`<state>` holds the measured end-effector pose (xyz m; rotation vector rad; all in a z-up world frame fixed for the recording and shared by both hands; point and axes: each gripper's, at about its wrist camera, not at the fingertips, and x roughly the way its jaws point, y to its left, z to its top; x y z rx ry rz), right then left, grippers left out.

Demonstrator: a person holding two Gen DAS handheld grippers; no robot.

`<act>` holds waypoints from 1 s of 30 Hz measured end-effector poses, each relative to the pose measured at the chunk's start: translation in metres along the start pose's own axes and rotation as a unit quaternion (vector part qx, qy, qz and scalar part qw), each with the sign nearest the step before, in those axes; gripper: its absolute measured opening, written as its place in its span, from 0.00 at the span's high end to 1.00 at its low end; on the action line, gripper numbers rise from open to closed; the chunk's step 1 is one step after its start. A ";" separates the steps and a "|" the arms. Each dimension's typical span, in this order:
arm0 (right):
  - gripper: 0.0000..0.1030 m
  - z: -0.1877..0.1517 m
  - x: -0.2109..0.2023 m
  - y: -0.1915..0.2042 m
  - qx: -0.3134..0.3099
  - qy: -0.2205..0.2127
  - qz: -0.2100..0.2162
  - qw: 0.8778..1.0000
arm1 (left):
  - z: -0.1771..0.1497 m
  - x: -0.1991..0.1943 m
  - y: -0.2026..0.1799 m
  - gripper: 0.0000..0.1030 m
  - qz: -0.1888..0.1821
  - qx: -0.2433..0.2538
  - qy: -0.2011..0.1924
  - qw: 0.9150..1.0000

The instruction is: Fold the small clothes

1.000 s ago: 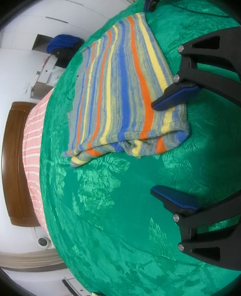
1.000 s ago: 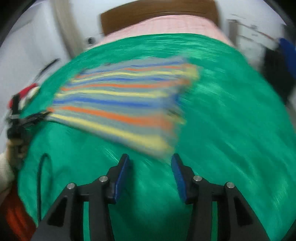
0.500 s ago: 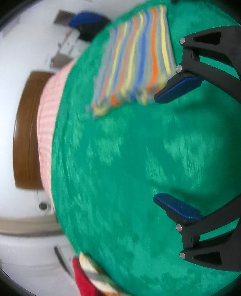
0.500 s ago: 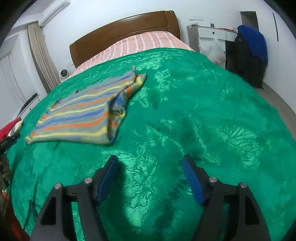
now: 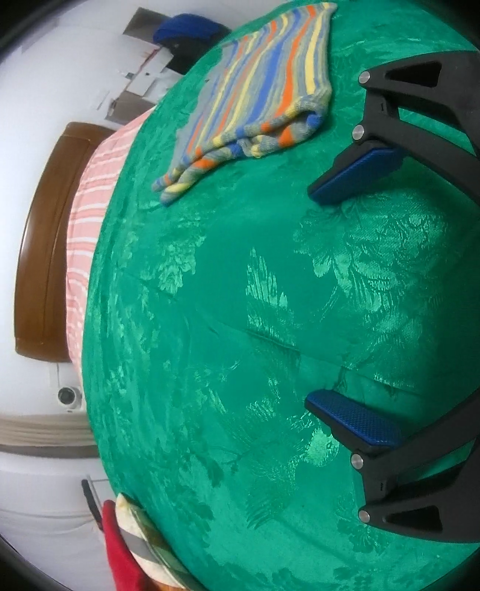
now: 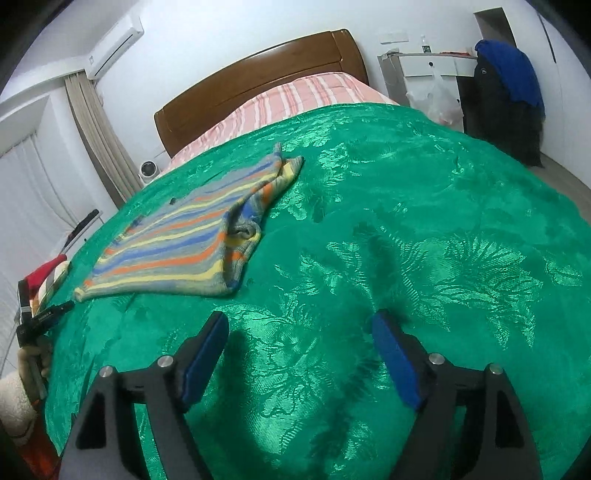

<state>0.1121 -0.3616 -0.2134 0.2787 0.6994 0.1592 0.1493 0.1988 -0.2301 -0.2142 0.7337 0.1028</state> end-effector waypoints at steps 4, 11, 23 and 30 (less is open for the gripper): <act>0.23 0.000 0.000 0.000 0.000 -0.001 0.001 1.000 | -0.004 -0.003 0.000 0.02 -0.002 -0.001 -0.002 1.000; 0.23 0.000 0.000 0.000 0.000 -0.002 0.002 1.000 | -0.003 -0.003 0.001 0.01 -0.005 -0.002 -0.003 1.000; 0.23 0.000 0.000 0.000 0.000 -0.002 0.003 1.000 | -0.004 -0.003 0.000 0.01 -0.005 -0.003 -0.004 1.000; 0.23 0.000 0.000 0.001 0.000 -0.003 0.003 1.000 | -0.004 -0.003 0.000 0.01 -0.005 -0.003 -0.004 1.000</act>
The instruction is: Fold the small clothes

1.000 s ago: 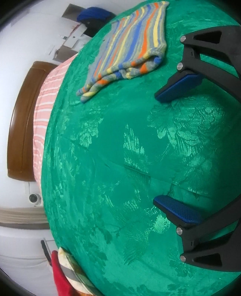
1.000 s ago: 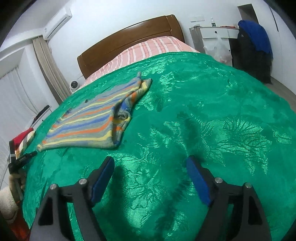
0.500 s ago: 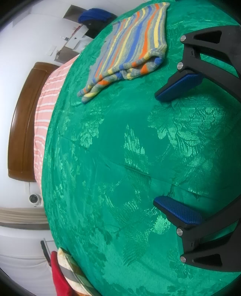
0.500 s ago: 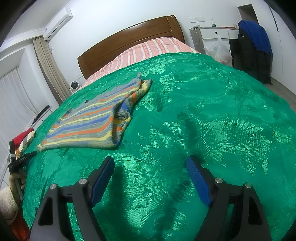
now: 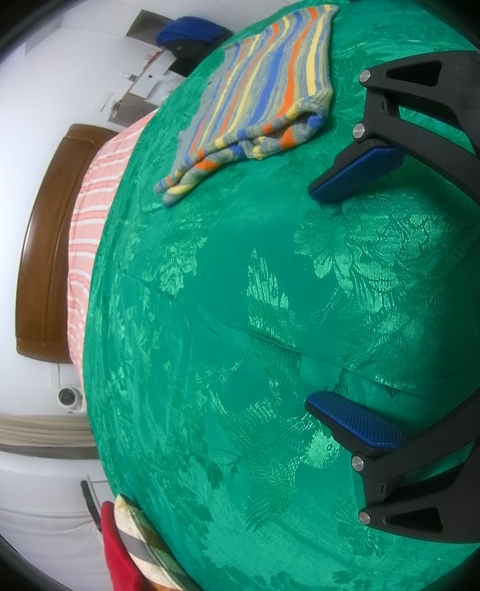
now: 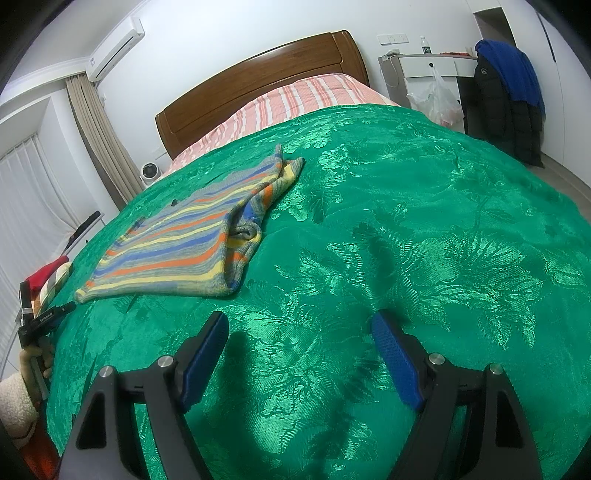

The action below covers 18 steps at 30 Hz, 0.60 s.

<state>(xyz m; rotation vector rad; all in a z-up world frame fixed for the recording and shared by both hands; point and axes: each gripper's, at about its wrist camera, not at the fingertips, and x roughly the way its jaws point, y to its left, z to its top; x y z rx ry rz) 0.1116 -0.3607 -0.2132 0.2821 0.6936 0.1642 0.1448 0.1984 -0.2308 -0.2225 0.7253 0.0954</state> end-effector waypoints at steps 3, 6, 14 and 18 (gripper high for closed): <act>0.23 0.000 0.000 0.000 0.000 0.000 0.000 1.000 | 0.000 0.000 -0.001 0.01 0.002 0.001 0.003 1.000; 0.23 0.001 0.000 0.000 0.000 0.001 0.000 1.000 | 0.006 -0.005 -0.007 0.02 0.031 0.008 0.021 0.999; 0.22 0.005 -0.002 -0.002 0.019 0.004 0.014 1.000 | 0.005 -0.058 -0.154 0.02 -0.096 0.154 0.015 0.983; 0.22 0.011 -0.014 -0.010 0.061 -0.007 0.022 0.998 | -0.017 -0.054 -0.271 0.02 -0.178 0.280 0.042 0.942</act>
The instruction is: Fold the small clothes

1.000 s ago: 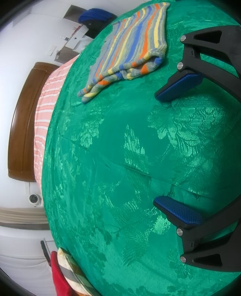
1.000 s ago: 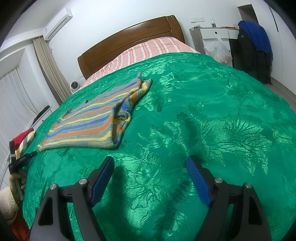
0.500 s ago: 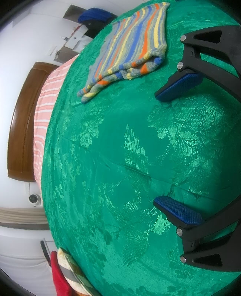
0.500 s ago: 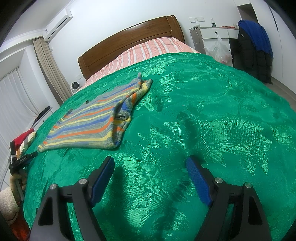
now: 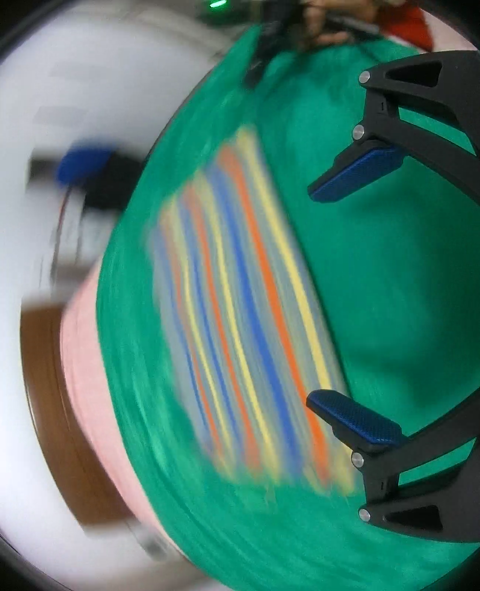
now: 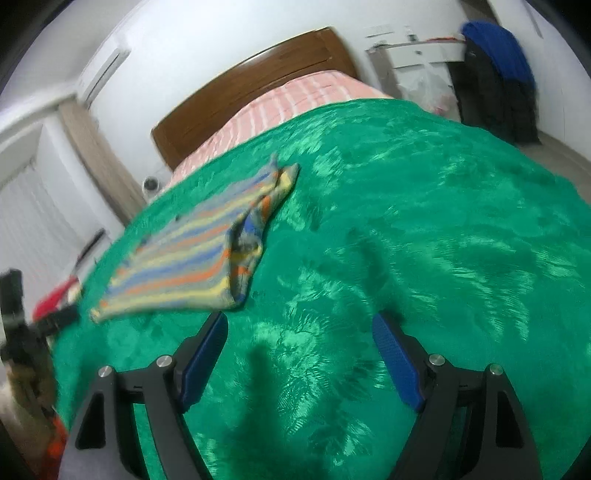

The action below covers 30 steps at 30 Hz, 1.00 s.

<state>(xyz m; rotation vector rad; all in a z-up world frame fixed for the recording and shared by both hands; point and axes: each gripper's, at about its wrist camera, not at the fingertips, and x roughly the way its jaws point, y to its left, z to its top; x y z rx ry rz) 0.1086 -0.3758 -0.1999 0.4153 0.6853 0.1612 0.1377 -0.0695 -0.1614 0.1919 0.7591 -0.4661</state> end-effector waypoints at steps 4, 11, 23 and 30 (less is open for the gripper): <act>0.22 0.011 -0.023 -0.014 0.055 -0.024 0.002 0.998 | 0.032 0.063 -0.082 0.05 -0.046 0.084 0.038 0.995; 0.22 0.082 0.008 -0.015 0.032 0.059 0.054 0.996 | 0.044 0.119 -0.135 0.93 -0.004 0.125 0.052 0.991; 0.91 0.153 0.227 0.017 0.151 0.184 0.150 0.960 | 0.055 0.069 -0.047 0.94 -0.112 -0.061 0.000 0.992; 0.92 0.175 0.227 0.159 0.030 0.162 0.194 0.967 | 0.023 0.008 0.075 0.94 -0.094 -0.195 -0.040 0.976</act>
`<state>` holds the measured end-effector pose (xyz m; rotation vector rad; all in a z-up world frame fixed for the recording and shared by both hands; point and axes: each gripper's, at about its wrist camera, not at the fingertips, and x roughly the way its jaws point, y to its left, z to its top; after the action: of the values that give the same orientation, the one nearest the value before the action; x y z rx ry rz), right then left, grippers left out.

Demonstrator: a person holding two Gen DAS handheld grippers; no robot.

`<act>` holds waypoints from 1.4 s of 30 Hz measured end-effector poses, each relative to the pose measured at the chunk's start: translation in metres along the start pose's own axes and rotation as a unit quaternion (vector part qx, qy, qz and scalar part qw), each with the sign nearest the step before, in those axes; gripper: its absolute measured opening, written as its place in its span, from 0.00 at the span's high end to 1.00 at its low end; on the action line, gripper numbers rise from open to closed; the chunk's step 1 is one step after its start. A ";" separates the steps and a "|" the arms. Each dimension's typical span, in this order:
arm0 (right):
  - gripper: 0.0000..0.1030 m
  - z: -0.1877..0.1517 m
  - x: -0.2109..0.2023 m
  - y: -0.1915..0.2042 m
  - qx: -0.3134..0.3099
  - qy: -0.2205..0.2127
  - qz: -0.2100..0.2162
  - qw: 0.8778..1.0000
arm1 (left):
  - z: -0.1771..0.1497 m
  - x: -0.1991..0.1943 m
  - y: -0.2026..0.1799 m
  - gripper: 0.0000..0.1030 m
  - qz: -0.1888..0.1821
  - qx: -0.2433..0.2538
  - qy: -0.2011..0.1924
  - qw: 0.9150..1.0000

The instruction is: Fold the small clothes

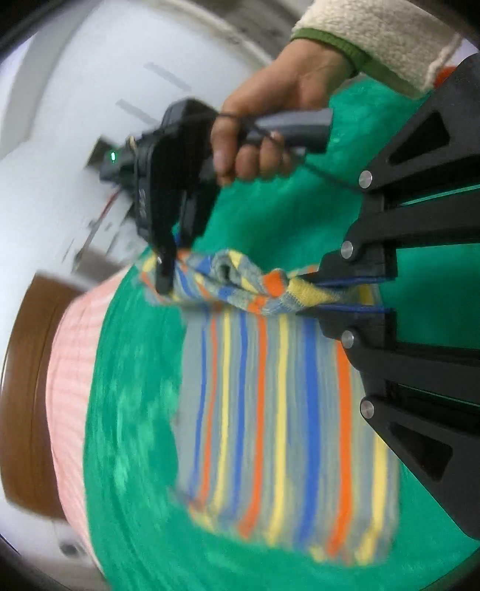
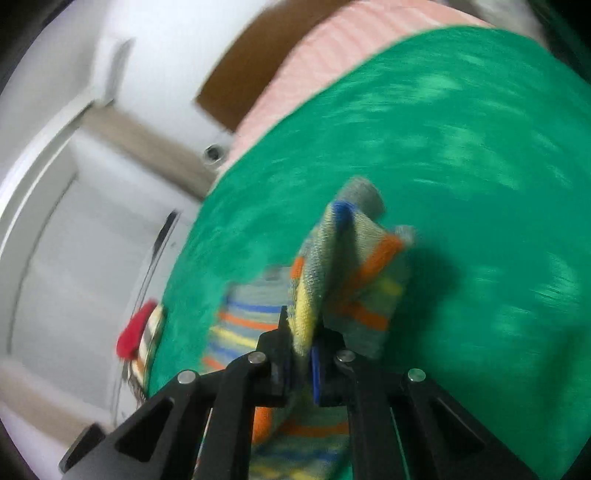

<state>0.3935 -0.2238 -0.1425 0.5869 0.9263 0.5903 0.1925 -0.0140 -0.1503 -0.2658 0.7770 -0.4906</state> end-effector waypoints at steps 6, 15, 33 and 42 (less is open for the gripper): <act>0.92 -0.005 0.116 0.101 -0.061 0.063 0.004 0.996 | -0.013 -0.041 0.077 0.94 0.065 -0.071 -0.011 0.995; 0.73 -0.045 0.218 0.143 -0.035 0.109 0.083 0.990 | -0.032 -0.073 0.126 0.58 0.137 -0.094 0.008 0.986; 0.71 -0.171 0.083 0.078 -0.215 0.116 -0.072 0.967 | -0.032 -0.049 0.145 0.97 0.185 -0.101 0.058 0.976; 0.33 -0.203 0.025 0.089 -0.179 0.019 -0.103 0.978 | -0.053 -0.105 0.122 0.20 0.241 -0.071 0.025 0.968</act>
<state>0.2127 -0.1028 -0.1916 0.1544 0.8775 0.5654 0.1297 0.1420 -0.1730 -0.1871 0.8940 0.0186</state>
